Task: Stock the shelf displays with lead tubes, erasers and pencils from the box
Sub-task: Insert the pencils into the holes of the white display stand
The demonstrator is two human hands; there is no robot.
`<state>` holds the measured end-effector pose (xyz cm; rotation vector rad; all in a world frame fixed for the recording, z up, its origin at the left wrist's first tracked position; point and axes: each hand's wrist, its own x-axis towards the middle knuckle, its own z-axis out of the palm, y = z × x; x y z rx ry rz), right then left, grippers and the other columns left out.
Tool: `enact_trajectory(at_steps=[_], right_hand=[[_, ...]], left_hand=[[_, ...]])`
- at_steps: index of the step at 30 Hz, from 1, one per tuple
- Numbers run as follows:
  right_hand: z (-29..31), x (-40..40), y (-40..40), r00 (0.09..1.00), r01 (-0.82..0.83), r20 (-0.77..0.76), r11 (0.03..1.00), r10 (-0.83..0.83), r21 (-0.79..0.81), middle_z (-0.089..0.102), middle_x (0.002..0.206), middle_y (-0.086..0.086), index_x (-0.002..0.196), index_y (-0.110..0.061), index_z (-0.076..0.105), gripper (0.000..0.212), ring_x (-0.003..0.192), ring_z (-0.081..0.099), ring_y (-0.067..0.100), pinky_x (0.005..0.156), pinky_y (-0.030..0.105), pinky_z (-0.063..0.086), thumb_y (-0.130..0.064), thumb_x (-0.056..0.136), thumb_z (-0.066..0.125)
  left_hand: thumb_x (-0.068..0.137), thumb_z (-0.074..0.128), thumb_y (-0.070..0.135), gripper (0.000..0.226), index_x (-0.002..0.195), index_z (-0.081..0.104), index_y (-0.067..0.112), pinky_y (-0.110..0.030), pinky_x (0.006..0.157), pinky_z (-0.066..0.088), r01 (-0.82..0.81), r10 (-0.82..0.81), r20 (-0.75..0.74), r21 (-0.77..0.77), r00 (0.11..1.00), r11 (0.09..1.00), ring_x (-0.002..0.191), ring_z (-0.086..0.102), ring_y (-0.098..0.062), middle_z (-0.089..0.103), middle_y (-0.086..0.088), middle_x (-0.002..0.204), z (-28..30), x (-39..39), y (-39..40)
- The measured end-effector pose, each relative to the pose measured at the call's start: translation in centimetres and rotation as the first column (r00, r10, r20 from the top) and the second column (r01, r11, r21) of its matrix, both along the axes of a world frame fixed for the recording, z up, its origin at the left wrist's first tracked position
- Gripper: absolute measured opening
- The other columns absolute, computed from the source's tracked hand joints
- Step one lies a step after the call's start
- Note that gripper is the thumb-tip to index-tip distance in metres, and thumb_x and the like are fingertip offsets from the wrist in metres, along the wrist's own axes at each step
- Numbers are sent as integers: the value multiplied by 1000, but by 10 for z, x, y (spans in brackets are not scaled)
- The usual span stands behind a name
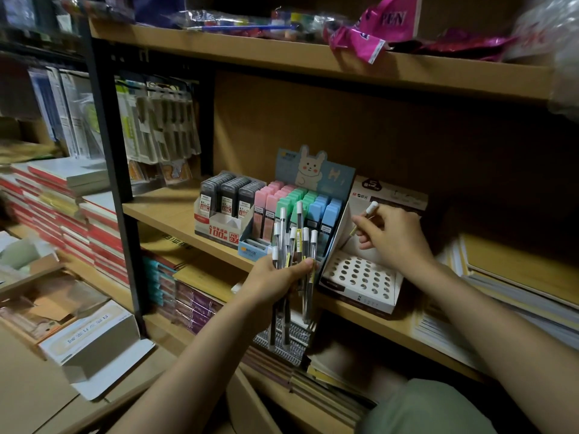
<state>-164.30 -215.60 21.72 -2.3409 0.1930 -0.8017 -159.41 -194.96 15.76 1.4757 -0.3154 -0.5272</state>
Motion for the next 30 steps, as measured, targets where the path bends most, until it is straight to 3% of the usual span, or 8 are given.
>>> enact_trajectory(at_steps=[4,6,11,14,18,21,26,30], right_hand=[[-2,1,-1,1000,23,16,999,-22,-36,68,70,1,87,-7,66,19,55,65,1,53,13,53,-24,94,62],[-1,5,-1,999,37,12,998,-37,-51,67,68,1,86,-7,66,20,56,65,3,54,14,54,-25,93,62],[6,19,2,998,47,-44,998,-49,-41,68,69,7,87,-4,68,24,60,68,15,58,24,59,-27,92,64],[7,25,5,995,46,-87,998,-49,-33,68,70,6,90,-6,69,23,60,68,16,59,25,59,-28,93,64],[-4,24,6,989,64,-135,998,-61,16,69,70,6,88,-3,69,29,59,68,15,57,21,58,-31,93,63],[-12,16,6,993,80,-73,991,-88,-107,66,65,1,90,-9,67,29,55,66,11,57,28,59,-37,92,60],[-8,14,3,975,165,191,954,-118,-251,64,86,-3,120,-21,59,34,71,63,10,65,28,53,-32,89,68],[-11,20,7,976,120,198,981,-88,-153,66,87,-4,118,-24,61,31,80,67,14,74,37,60,-19,89,69]], left_hand=[[82,73,33,58,116,53,-10,-30,62,42,-50,49,38,22,998,999,77,53,-25,62,-33,102,-7,-8,-13],[83,73,34,54,112,53,-7,-33,65,43,-82,78,73,42,994,996,82,50,-29,57,-36,114,-9,-10,-20],[83,73,35,38,89,47,8,-22,52,39,-142,130,135,89,982,986,74,50,-20,54,-17,88,-10,-8,-30],[83,73,35,41,98,48,6,-22,54,43,-144,131,124,100,984,984,79,53,-22,59,-23,100,-9,-8,-31],[84,73,32,41,100,47,4,-24,58,45,-114,109,83,69,991,991,82,54,-26,58,-23,101,-9,-9,-27],[85,72,30,39,99,45,6,-32,68,47,-110,106,64,68,992,992,90,58,-33,58,-27,106,-6,-11,-25],[85,71,33,53,115,51,-6,-41,80,50,-96,94,47,58,994,994,104,61,-42,60,-31,116,-5,-9,-21],[85,72,32,57,116,53,-11,-28,58,44,-94,92,62,30,994,995,80,54,-30,61,-28,101,-4,-9,-16]])
